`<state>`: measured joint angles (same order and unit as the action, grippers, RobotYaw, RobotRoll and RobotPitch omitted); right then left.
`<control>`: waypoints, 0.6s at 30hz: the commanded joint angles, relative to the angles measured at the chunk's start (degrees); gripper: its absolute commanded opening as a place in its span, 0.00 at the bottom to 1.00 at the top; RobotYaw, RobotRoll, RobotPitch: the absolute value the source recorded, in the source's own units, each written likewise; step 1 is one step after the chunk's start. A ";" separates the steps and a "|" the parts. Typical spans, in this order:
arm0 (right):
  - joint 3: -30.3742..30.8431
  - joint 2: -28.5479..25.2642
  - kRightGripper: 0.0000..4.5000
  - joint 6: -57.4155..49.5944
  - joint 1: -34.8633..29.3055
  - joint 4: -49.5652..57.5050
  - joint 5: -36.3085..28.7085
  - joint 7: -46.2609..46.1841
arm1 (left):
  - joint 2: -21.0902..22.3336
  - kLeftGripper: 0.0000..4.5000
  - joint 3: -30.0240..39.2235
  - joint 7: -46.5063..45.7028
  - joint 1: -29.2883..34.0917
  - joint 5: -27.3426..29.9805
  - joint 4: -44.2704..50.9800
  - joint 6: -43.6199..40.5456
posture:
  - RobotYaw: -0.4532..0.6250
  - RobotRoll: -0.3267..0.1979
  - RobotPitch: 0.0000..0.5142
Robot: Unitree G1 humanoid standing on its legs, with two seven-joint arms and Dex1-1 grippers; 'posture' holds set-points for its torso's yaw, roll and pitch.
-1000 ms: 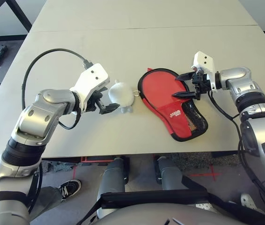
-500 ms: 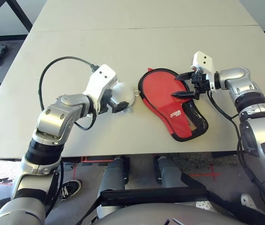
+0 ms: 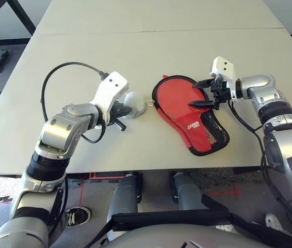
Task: Store the ping-pong paddle in its case and zip it.
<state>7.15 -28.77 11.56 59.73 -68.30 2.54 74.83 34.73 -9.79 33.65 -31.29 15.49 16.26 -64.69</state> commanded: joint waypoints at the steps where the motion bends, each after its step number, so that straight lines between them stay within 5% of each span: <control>1: 0.87 0.23 1.00 0.12 -1.95 -1.59 1.91 -0.60 | 0.92 0.01 -1.29 -0.83 -2.54 -2.70 -5.29 2.94 | 0.54 0.62 0.44; 13: 1.01 0.18 1.00 0.41 -2.99 -1.22 2.13 -0.54 | -1.84 0.01 -3.72 -1.52 -15.89 -10.17 -27.51 18.22 | 0.52 0.62 0.45; 18: 0.85 0.10 1.00 0.33 -3.50 -0.92 2.11 -0.41 | -6.11 0.01 -4.91 -1.51 -23.50 -13.39 -42.09 27.44 | 0.51 0.62 0.46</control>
<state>6.50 -28.75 12.40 58.78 -67.85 2.50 74.66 29.09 -14.18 32.65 -53.30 4.39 -21.63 -40.40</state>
